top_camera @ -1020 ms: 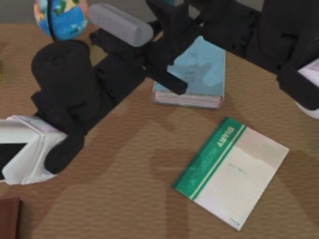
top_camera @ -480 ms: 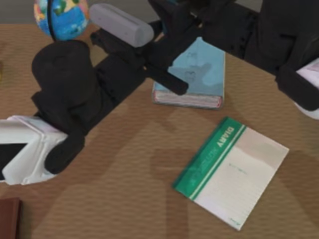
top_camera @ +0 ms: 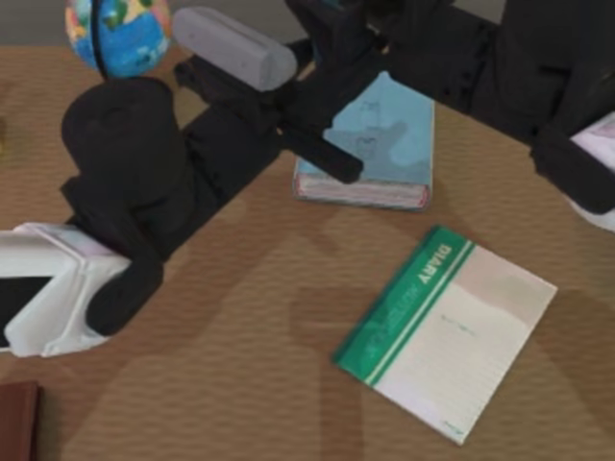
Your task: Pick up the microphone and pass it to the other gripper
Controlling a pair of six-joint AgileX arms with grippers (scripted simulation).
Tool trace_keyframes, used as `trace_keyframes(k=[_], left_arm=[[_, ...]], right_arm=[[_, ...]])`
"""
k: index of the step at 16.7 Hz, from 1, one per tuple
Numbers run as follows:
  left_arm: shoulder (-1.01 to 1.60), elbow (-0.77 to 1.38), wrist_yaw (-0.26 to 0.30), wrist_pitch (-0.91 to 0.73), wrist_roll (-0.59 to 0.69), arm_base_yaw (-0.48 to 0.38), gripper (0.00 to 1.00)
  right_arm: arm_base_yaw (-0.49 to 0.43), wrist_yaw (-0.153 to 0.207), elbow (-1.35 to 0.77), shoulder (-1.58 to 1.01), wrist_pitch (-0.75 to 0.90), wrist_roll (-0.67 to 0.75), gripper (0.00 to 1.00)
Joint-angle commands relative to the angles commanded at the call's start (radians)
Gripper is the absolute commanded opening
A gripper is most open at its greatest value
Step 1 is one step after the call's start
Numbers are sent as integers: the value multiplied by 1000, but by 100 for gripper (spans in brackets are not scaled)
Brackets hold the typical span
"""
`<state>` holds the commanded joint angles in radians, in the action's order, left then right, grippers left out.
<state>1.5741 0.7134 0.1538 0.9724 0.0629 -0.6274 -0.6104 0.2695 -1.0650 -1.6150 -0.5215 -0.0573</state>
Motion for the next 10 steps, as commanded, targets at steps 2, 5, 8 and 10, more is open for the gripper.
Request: trace_keyframes(k=[2,5,8,10], left_arm=[[0,0,0,0,0,0,45],[0,0,0,0,0,0,68],[0,0,0,0,0,0,90],[0,0,0,0,0,0,100]], right_arm=[[0,0,0,0,0,0,0],[0,0,0,0,0,0,0],[0,0,0,0,0,0,0],[0,0,0,0,0,0,0]])
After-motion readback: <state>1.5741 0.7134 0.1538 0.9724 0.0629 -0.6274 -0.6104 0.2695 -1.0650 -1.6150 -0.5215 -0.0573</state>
